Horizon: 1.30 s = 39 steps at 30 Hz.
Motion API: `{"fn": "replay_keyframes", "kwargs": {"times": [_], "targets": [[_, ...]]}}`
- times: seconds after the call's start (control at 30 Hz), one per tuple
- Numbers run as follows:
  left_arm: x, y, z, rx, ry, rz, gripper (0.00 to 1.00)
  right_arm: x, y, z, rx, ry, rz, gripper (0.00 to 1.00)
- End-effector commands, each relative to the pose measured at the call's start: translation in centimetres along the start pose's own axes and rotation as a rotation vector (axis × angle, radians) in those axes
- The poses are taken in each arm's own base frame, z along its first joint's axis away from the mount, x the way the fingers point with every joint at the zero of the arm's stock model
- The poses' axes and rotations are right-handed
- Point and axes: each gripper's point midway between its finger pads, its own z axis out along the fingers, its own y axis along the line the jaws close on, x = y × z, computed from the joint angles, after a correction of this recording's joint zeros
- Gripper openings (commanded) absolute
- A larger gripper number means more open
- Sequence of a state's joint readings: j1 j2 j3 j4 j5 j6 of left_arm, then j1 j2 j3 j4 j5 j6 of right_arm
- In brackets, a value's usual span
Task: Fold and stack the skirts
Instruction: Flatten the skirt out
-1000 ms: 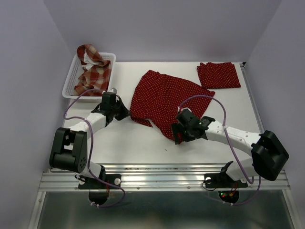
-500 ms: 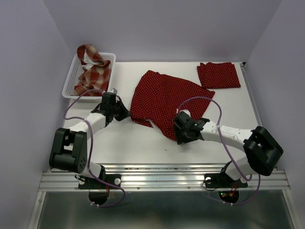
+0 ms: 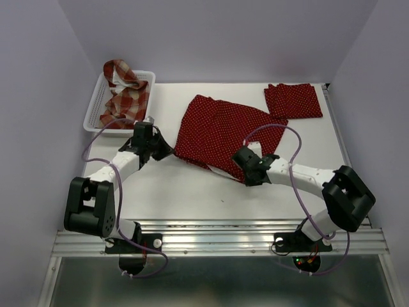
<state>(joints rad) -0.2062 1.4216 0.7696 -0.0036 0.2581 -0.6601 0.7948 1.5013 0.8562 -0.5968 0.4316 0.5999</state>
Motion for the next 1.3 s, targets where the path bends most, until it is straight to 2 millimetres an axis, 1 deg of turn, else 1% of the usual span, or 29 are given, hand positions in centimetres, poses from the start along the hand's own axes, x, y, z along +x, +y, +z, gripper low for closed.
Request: {"fn": "replay_keyframes", "kwargs": {"times": [0.0,0.07,0.1,0.23,0.27,0.3,0.37,0.4,0.43,0.53,0.57,0.6,0.63,0.67,0.7,0.73,0.77,0.8,0.87,0.9,1.0,1.03,1.07,1.1,1.13,1.17,1.2,1.23,1.27], "targets": [[-7.8,-4.8,-4.9,0.102,-0.253,0.019,0.00,-3.8,-7.0,-1.7,0.227,-0.057,0.115,0.01],[-9.0,-5.6,-6.5,0.101,-0.290,0.029,0.00,-6.2,-8.0,-3.3,0.221,-0.106,0.149,0.01],[-10.1,-6.7,-7.5,0.110,-0.312,0.045,0.00,-8.6,-8.3,-5.3,0.207,-0.181,0.158,0.01],[-13.2,-9.3,-10.4,0.131,-0.393,0.070,0.00,-12.6,-9.9,-9.7,0.225,-0.287,0.171,0.01],[-13.8,-9.4,-11.0,0.114,-0.407,0.072,0.00,-14.3,-11.2,-11.8,0.278,-0.335,0.179,0.01],[-15.3,-10.8,-12.7,0.137,-0.453,0.075,0.00,-15.1,-11.9,-12.8,0.310,-0.361,0.188,0.01],[-16.6,-12.4,-14.5,0.174,-0.506,0.082,0.00,-17.0,-13.8,-14.5,0.375,-0.411,0.227,0.01],[-17.5,-13.8,-16.3,0.218,-0.546,0.089,0.00,-18.9,-13.7,-16.3,0.350,-0.468,0.263,0.01],[-18.1,-15.1,-17.4,0.263,-0.577,0.098,0.00,-20.0,-14.1,-17.4,0.363,-0.507,0.275,0.01],[-19.1,-18.3,-20.8,0.378,-0.626,0.145,0.00,-24.3,-14.4,-21.9,0.310,-0.654,0.312,0.01],[-19.5,-19.0,-21.3,0.394,-0.635,0.158,0.00,-25.8,-13.6,-23.1,0.244,-0.698,0.302,0.01],[-20.5,-20.5,-23.3,0.423,-0.676,0.182,0.00,-26.9,-13.1,-24.4,0.195,-0.736,0.291,0.01],[-20.9,-20.9,-23.9,0.422,-0.691,0.195,0.00,-28.2,-12.9,-26.4,0.144,-0.790,0.295,0.01],[-21.4,-20.9,-24.2,0.405,-0.702,0.195,0.00,-28.9,-12.8,-27.6,0.120,-0.821,0.272,0.01],[-22.0,-21.7,-25.7,0.419,-0.736,0.199,0.00,-29.7,-12.9,-28.6,0.109,-0.854,0.277,0.01],[-22.3,-21.8,-26.2,0.415,-0.757,0.210,0.00,-30.5,-13.4,-30.6,0.100,-0.900,0.295,0.01],[-22.8,-22.0,-26.9,0.412,-0.786,0.209,0.00,-31.0,-13.7,-31.1,0.121,-0.914,0.281,0.01],[-23.4,-22.4,-28.2,0.416,-0.820,0.214,0.00,-31.6,-14.1,-32.5,0.118,-0.946,0.284,0.01],[-24.1,-22.9,-29.2,0.412,-0.853,0.223,0.00,-32.1,-14.3,-33.3,0.134,-0.961,0.253,0.01],[-24.5,-23.5,-30.5,0.423,-0.880,0.228,0.00,-32.4,-14.3,-33.6,0.134,-0.967,0.246,0.02],[-25.4,-23.6,-30.0,0.411,-0.897,0.233,0.00,-32.7,-14.8,-33.9,0.154,-0.976,0.246,0.02],[-25.7,-23.6,-29.4,0.404,-0.891,0.235,0.00,-33.0,-14.9,-32.8,0.187,-0.954,0.206,0.02],[-26.3,-23.4,-27.5,0.384,-0.864,0.233,0.00,-33.3,-14.8,-31.6,0.197,-0.931,0.182,0.02],[-26.6,-23.3,-26.6,0.371,-0.851,0.230,0.00,-33.7,-14.9,-30.4,0.201,-0.910,0.167,0.02],[-27.0,-23.1,-25.4,0.357,-0.832,0.231,0.00,-34.4,-14.5,-27.9,0.205,-0.866,0.136,0.01],[-27.6,-22.5,-22.5,0.337,-0.785,0.236,0.00,-35.2,-15.9,-25.8,0.198,-0.836,0.142,0.01],[-28.3,-23.0,-22.3,0.342,-0.788,0.252,0.00,-36.1,-16.5,-24.8,0.185,-0.826,0.144,0.01],[-28.9,-22.8,-21.1,0.329,-0.770,0.261,0.00,-37.2,-17.5,-21.4,0.184,-0.775,0.122,0.01],[-29.3,-22.6,-17.8,0.321,-0.711,0.278,0.00,-38.2,-18.1,-20.4,0.183,-0.771,0.120,0.01]]}}
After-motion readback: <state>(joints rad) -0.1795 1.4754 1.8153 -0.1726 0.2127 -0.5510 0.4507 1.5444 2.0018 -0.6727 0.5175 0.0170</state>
